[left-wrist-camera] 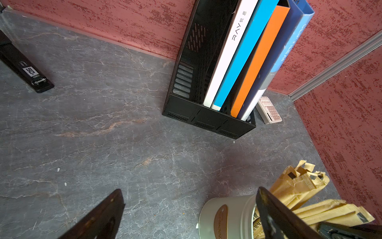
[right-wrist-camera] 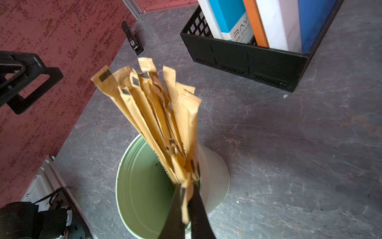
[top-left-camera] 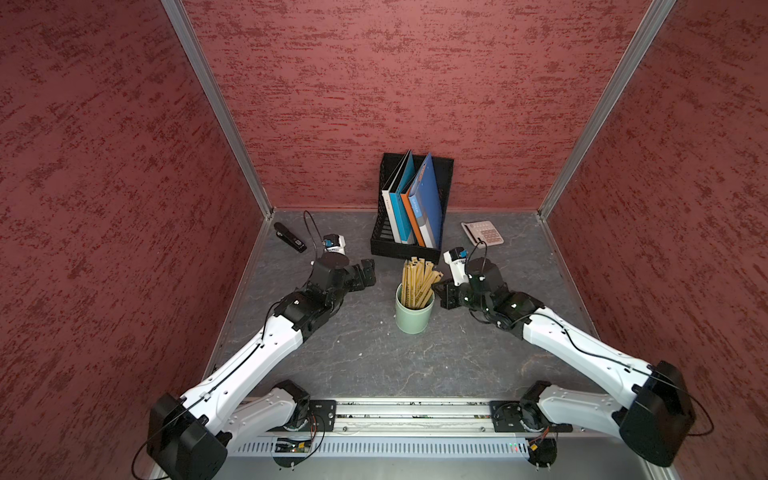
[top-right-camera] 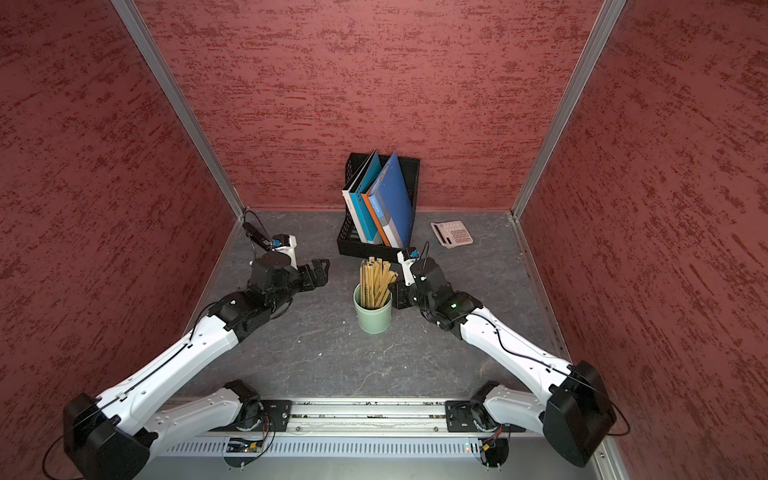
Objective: Take the straws out of the storage container
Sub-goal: Pick up the straw from the container, then place the straw at the center of the board.
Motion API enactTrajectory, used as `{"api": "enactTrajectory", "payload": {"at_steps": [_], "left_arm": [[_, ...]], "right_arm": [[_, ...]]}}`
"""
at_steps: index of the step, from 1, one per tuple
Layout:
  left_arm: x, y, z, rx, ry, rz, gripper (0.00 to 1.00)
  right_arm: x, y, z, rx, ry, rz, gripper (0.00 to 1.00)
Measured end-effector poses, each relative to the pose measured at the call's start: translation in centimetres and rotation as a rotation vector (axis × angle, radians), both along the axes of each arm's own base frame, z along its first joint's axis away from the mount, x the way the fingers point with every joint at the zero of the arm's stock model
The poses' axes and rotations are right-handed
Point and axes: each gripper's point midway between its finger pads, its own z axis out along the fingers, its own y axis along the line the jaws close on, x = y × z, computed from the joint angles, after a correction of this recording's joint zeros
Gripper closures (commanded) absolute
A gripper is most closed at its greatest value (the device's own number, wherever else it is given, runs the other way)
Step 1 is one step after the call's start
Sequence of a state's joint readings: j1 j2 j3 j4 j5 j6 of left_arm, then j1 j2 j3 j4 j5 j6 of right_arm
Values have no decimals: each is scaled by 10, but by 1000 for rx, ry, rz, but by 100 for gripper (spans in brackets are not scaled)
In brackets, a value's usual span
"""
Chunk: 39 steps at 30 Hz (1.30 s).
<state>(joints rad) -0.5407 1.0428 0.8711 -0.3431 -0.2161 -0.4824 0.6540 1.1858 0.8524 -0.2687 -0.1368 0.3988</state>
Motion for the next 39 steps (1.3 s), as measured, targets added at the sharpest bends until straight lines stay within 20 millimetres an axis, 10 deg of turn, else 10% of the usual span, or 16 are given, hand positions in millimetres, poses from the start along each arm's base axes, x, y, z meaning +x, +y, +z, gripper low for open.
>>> {"api": "enactTrajectory", "payload": {"at_steps": [11, 31, 39], "left_arm": [[0, 0, 0, 1, -1, 2, 0], [0, 0, 0, 1, -1, 1, 0], [-1, -2, 0, -4, 3, -9, 0]], "right_arm": [[2, 1, 20, 11, -27, 4, 97], [-31, -55, 204, -62, -235, -53, 100], [-42, -83, 194, -247, -63, -118, 100]]}}
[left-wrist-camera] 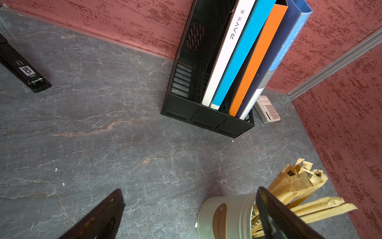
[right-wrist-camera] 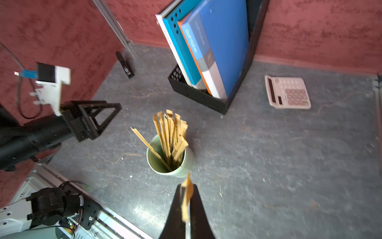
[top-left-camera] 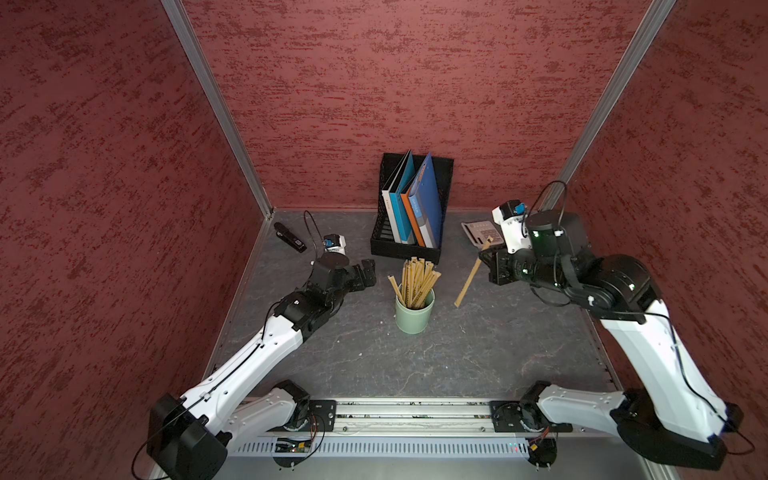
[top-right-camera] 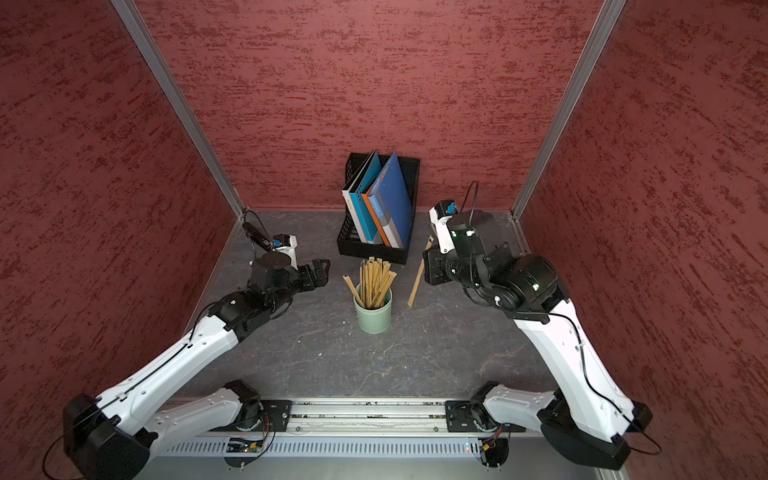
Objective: Take the straws out of the storage container
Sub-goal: Place the straw at the center of the board.
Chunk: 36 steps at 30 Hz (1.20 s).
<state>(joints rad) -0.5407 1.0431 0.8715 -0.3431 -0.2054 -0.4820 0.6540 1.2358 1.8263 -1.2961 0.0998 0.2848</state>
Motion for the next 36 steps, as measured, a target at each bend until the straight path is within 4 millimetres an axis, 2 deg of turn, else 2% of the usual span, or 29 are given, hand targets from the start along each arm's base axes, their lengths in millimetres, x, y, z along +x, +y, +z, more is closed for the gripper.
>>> {"api": "enactTrajectory", "payload": {"at_steps": [4, 11, 14, 20, 27, 36], "left_arm": [[1, -2, -3, 0, 10, -9, 0], [0, -4, -5, 1, 16, -21, 0], [0, -4, -5, 7, 15, -23, 0], [0, -4, -5, 23, 10, -28, 0], [1, -3, -8, 41, 13, -31, 0], [2, -2, -14, 64, 26, -27, 0]], "right_arm": [[-1, -3, -49, -131, 192, -28, 100], [4, -9, -165, -287, 545, -56, 100], [14, -15, -202, -273, 652, -86, 100], [40, -21, -261, -229, 776, -114, 100], [73, -19, -311, -218, 835, -107, 100], [100, -18, -329, -192, 826, -102, 100]]}}
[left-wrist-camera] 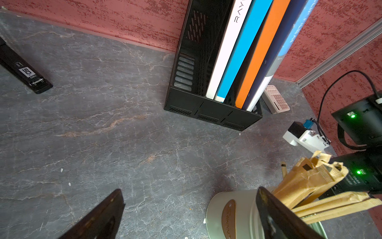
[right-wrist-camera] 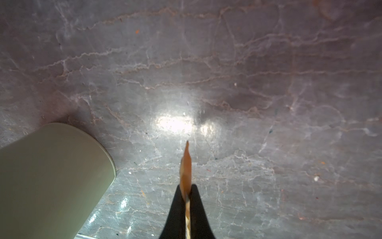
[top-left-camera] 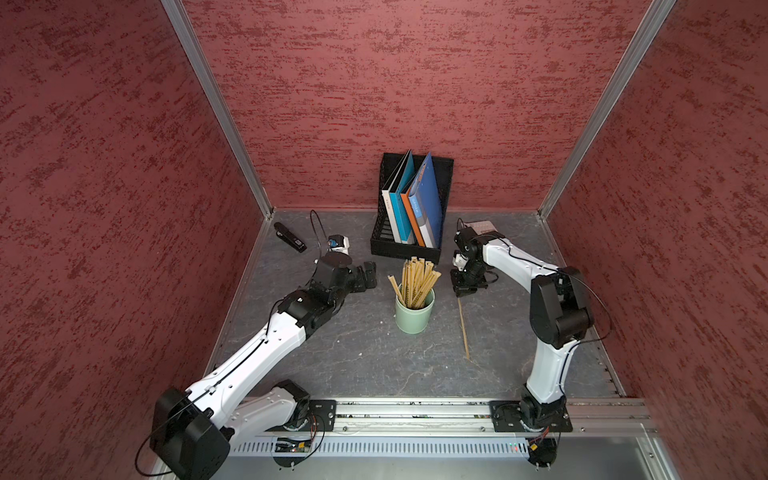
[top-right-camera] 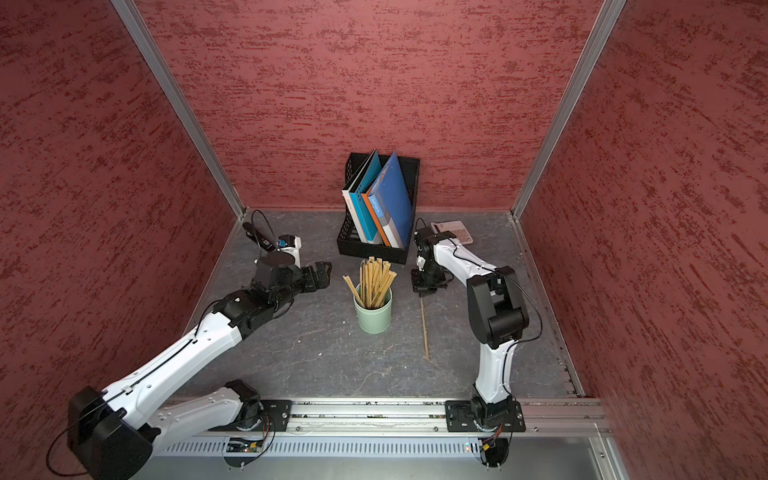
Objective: Take the straws out of the storage container
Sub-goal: Place the straw at the center of the board.
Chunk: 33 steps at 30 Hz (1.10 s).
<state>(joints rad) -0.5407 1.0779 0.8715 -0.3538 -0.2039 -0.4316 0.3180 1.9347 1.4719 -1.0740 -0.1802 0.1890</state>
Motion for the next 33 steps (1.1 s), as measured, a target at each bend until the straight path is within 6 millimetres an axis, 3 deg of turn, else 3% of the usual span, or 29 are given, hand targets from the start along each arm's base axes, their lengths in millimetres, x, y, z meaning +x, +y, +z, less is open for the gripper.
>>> {"api": "enactTrajectory", "payload": {"at_steps": [12, 18, 23, 26, 29, 33], "left_arm": [[0, 3, -6, 20, 17, 8, 0], [-1, 4, -7, 29, 22, 11, 0], [-1, 5, -8, 37, 23, 9, 0], [-1, 6, -7, 37, 19, 13, 0], [-2, 9, -1, 28, 6, 18, 0], [-4, 11, 8, 3, -17, 22, 0]], "right_arm": [[15, -8, -17, -3, 9, -25, 88], [21, -11, -14, 0, -6, -38, 73], [26, -10, -5, 6, -36, -46, 69], [26, -7, 23, 36, -125, -53, 67], [12, -2, 75, 103, -287, -64, 67], [-20, 21, 149, 251, -517, -39, 68]]}}
